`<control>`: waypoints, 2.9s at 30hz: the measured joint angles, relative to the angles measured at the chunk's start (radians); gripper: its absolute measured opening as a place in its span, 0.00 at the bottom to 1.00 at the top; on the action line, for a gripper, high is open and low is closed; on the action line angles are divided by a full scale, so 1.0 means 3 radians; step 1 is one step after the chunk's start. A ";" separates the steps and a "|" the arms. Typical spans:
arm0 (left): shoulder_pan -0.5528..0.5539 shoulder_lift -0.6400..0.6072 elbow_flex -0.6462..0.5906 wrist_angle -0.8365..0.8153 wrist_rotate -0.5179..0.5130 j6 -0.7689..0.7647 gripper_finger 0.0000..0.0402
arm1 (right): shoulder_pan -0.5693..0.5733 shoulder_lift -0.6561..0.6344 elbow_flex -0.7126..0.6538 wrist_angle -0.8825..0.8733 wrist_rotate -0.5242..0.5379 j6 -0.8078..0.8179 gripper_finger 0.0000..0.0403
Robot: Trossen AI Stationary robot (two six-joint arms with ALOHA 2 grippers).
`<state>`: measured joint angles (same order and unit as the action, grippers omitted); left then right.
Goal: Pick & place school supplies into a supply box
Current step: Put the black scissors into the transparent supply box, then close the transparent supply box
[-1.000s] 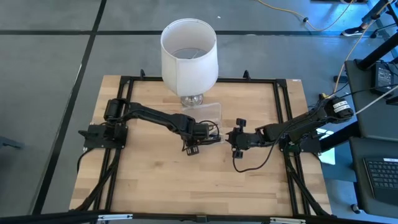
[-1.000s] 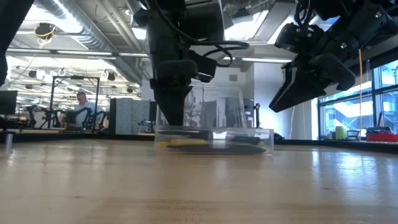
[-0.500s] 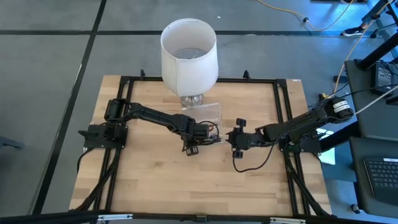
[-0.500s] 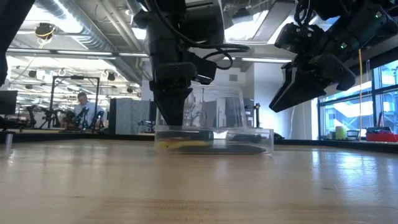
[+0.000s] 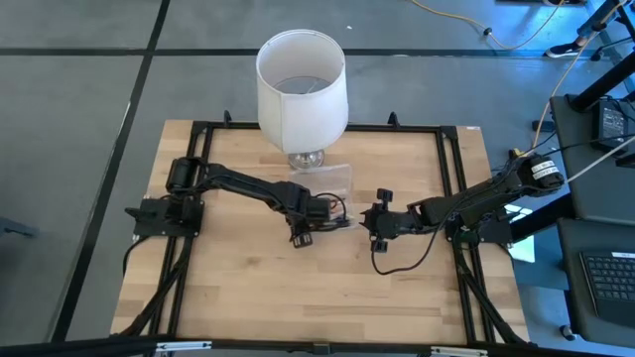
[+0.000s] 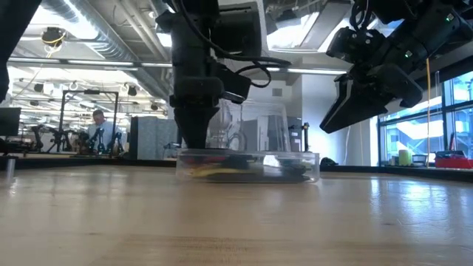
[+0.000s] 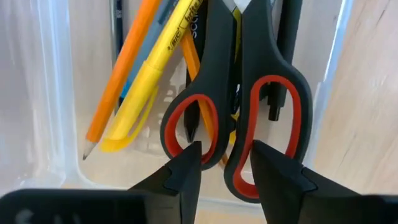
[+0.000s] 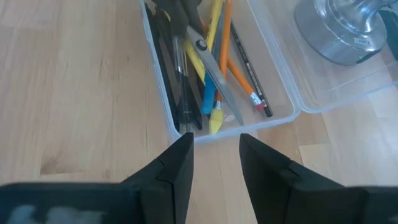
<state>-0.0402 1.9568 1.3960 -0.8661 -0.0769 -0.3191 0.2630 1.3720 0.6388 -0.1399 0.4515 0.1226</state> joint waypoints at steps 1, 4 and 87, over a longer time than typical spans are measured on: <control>0.0000 -0.0018 0.0000 -0.0033 0.0000 -0.0001 0.32 | 0.0000 0.0000 0.0000 -0.0001 0.0000 0.0000 0.33; 0.0000 -0.0105 0.0000 -0.0053 -0.0017 -0.0001 0.32 | 0.0000 0.0000 0.0000 0.0001 0.0000 0.0002 0.33; 0.1607 -0.1627 -0.3720 0.5371 0.0325 -0.0060 0.08 | -0.2586 -0.0155 -0.0529 0.1747 -0.1764 -0.0923 0.33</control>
<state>0.4420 1.4686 0.2799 0.7453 0.0205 -0.3371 -0.5127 1.3256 0.4799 0.3842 -0.0777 -0.1544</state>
